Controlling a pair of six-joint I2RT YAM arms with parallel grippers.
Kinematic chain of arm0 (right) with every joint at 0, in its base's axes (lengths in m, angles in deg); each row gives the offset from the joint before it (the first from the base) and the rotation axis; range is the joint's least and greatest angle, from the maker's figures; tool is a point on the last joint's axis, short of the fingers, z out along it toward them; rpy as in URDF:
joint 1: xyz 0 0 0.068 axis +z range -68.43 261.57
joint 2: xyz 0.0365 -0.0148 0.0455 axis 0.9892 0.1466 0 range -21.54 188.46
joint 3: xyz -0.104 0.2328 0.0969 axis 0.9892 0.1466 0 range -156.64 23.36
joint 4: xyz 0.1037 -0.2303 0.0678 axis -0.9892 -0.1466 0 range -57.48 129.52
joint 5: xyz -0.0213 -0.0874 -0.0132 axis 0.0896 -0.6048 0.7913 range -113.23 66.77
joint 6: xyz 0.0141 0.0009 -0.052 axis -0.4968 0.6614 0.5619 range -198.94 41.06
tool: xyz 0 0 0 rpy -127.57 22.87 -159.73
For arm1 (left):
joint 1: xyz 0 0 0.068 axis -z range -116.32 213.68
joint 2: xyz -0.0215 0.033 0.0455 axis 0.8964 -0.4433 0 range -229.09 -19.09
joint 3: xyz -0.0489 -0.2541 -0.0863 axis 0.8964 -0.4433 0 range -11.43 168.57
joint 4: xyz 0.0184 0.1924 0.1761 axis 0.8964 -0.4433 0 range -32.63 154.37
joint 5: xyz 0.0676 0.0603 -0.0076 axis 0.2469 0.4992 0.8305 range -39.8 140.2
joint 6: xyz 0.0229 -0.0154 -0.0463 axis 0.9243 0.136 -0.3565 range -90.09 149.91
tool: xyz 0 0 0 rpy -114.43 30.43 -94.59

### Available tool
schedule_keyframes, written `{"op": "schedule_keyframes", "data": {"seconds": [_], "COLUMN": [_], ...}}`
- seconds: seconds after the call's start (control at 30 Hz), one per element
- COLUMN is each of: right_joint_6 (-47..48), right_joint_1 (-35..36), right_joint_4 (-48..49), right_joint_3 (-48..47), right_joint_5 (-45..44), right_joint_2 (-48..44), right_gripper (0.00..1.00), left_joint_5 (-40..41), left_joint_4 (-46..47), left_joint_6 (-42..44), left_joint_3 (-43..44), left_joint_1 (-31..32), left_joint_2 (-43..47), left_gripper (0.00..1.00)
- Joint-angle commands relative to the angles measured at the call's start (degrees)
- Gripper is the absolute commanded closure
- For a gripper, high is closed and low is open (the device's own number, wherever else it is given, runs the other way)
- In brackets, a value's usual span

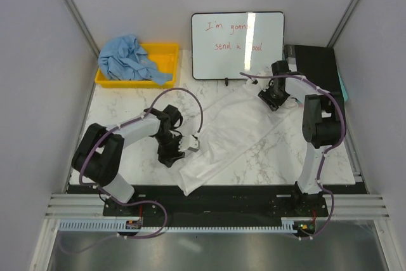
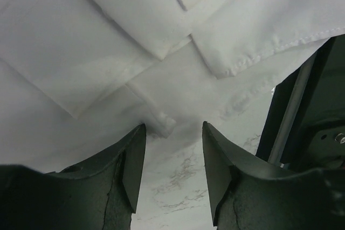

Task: Fold and stack the long sleeve shirts
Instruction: Fold the shirt

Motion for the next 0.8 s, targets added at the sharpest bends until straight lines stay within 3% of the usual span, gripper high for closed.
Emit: {"op": "schedule_keyframes", "data": {"seconds": [0.0,0.17,0.27,0.3,0.33,0.37,0.4,0.43,0.47,0.5,0.57,0.6,0.63,0.67,0.7,0.77], "right_joint_6": [1.29,-2.05,-3.90,-4.69,-5.74,-6.62,-6.72,-8.81,-19.88,-23.99,-30.85,-30.19,-26.44,-22.84,-14.19,-9.90], "right_joint_1": [-1.17,-1.17,-1.08,-0.73,-0.47,-0.20,0.84,1.55,2.17,2.43,4.00,5.76,8.13,14.76,18.40,27.78], "right_joint_4": [-3.34,-10.28,-10.03,-9.33,-7.76,-7.04,-6.25,0.80,6.09,10.06,24.45,26.08,20.01,16.29,12.34,9.13], "right_joint_3": [1.45,1.28,2.51,2.51,2.60,2.51,2.69,5.47,7.41,8.65,12.43,12.18,9.13,8.32,8.05,13.21], "right_joint_5": [3.98,16.61,21.03,23.13,24.55,26.22,31.89,33.34,35.00,39.28,46.07,46.18,44.70,42.25,39.10,33.63], "right_joint_2": [-6.85,-18.72,-26.01,-27.79,-29.37,-32.43,-33.94,-35.52,-38.76,-39.92,-41.42,-40.73,-39.51,-37.06,-36.16,-36.32], "right_gripper": [0.45,0.41,0.33,0.24,0.18,0.11,0.02,0.02,0.02,0.02,0.02,0.02,0.02,0.02,0.02,0.02], "left_joint_5": [-1.98,-7.61,-14.46,-18.65,-21.30,-24.29,-29.80,-31.86,-33.53,-35.98,-39.15,-41.35,-40.15,-38.92,-39.26,-43.54], "left_joint_4": [2.37,-1.31,-3.51,-4.39,-4.49,-4.31,-3.09,-2.13,-0.46,2.08,4.04,4.12,4.04,2.82,0.37,-5.26], "left_joint_6": [-2.30,-3.63,-2.06,-1.35,-0.56,1.54,2.34,2.79,1.05,-1.84,-2.49,-1.44,-0.12,3.81,9.41,27.77], "left_joint_3": [1.00,5.48,8.38,10.74,11.90,13.74,14.45,15.15,15.60,15.34,15.60,15.77,15.95,15.17,14.38,11.23], "left_joint_1": [5.55,5.47,1.62,-2.05,-4.61,-7.51,-12.85,-14.73,-16.05,-16.76,-16.68,-16.51,-16.59,-17.46,-18.60,-25.42], "left_joint_2": [-1.74,2.72,10.52,12.73,14.58,17.99,19.07,19.87,20.74,20.93,20.67,20.06,19.79,19.44,18.30,16.89], "left_gripper": [0.47,0.46,0.38,0.36,0.31,0.01,0.01,0.01,0.01,0.01,0.01,0.01,0.01,0.01,0.01,0.01]}}
